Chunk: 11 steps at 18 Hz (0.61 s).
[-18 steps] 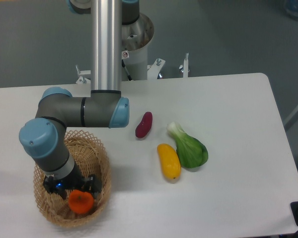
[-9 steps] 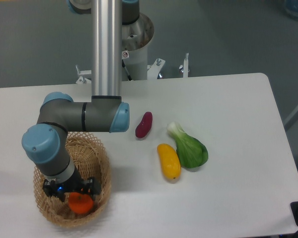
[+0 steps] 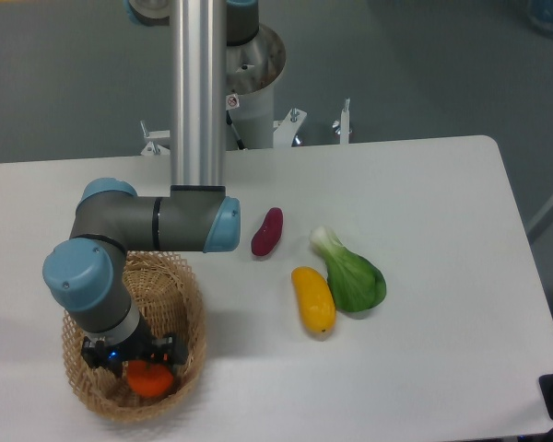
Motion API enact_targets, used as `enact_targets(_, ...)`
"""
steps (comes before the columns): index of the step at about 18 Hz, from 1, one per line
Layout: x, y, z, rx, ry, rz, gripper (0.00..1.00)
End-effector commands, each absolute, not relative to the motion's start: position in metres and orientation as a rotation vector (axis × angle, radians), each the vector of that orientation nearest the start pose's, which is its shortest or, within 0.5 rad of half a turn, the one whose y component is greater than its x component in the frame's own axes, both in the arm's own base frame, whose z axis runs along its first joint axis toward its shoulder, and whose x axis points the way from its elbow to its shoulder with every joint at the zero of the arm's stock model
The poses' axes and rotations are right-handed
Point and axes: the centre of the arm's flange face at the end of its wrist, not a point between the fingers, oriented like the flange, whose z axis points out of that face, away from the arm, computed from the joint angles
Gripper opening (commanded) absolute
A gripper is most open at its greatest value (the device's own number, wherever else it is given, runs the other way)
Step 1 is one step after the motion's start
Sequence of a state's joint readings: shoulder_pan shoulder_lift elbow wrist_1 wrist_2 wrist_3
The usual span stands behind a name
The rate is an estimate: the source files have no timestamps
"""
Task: Pick up the orange from the basket
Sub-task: 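Close the gripper around the orange, then lift the orange out of the basket and carry it toward the yellow squash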
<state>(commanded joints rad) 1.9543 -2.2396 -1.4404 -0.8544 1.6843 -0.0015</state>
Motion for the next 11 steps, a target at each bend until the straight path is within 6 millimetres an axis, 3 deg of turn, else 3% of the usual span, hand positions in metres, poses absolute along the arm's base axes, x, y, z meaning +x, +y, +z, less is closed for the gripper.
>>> enact_targets(7,-0.154,0.709,0.226,-2.913,-0.566,0.221,0.67)
enact_targets(9,-0.156,0.706,0.248,-2.881,-0.566,0.222,0.67)
enact_targets(11,-0.171,0.698,0.278,-2.841,-0.592,0.211,0.67)
